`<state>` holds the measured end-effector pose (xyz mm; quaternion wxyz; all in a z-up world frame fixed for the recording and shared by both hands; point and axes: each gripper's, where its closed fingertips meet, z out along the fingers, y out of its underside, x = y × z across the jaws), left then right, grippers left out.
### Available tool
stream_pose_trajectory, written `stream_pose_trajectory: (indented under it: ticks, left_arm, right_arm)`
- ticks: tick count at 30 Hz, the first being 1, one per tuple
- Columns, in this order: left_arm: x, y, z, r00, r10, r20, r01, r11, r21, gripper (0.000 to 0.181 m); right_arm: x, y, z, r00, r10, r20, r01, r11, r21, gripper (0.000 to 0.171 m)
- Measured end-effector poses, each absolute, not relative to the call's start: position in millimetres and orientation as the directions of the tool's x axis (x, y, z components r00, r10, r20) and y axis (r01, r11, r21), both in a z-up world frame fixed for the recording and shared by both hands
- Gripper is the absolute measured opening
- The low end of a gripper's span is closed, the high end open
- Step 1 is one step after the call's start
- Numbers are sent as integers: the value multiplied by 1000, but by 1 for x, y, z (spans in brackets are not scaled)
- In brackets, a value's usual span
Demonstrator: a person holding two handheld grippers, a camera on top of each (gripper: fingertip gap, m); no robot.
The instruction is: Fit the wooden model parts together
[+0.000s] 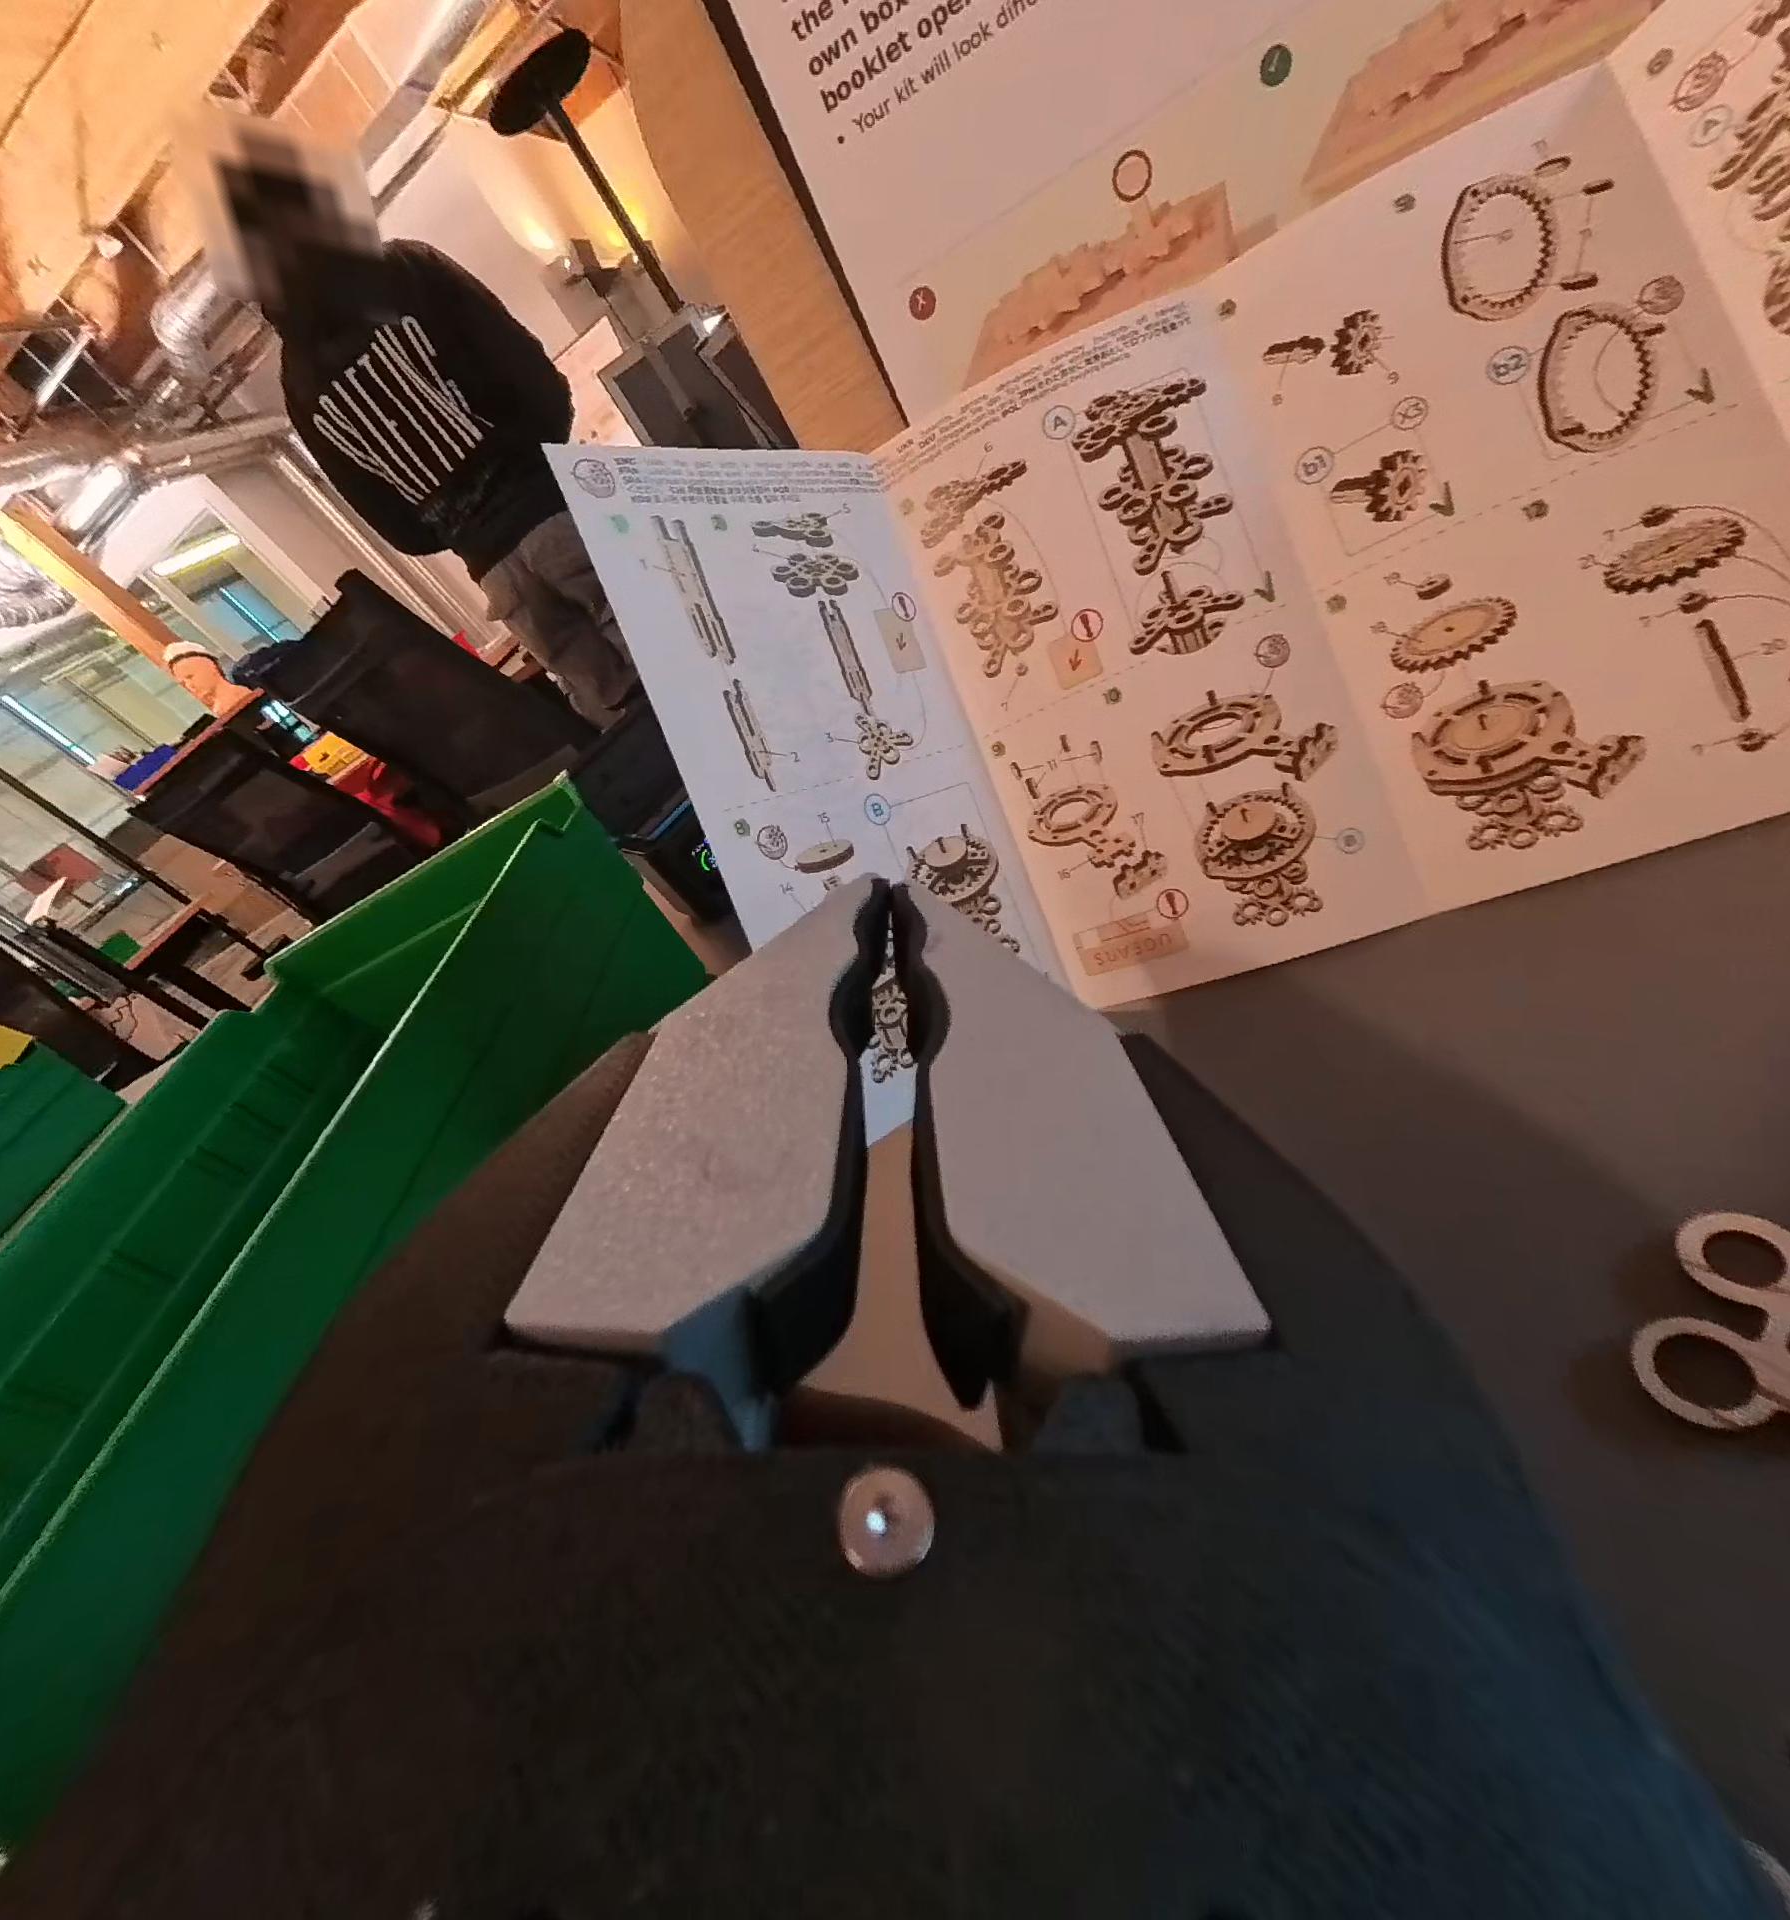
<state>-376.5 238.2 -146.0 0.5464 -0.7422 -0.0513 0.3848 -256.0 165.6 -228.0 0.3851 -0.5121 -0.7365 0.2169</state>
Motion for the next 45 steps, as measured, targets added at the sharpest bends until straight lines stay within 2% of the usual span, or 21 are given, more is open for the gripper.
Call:
stream_pose_trajectory:
  ticks: [3,7,16,41,45]
  left_arm:
    - [-377,238,-147,701,494,-515,-343,-399,-850,0]
    - [-377,238,-147,697,495,-518,-345,-402,-848,0]
    - [-378,237,-147,699,502,-509,-337,-396,-854,0]
    - [-378,237,-146,705,501,-502,-332,-393,-858,0]
    - [-378,236,-146,708,505,-493,-323,-389,-862,0]
  right_arm:
    - [-254,167,-232,-181,923,340,607,377,-699,21]
    - [-251,168,-234,-191,930,314,621,362,-695,8]
    - [-247,175,-234,-157,949,274,637,309,-706,9]
    - [-249,174,-229,-148,949,278,612,309,-728,11]
    - [-250,174,-226,-146,951,274,601,305,-739,18]
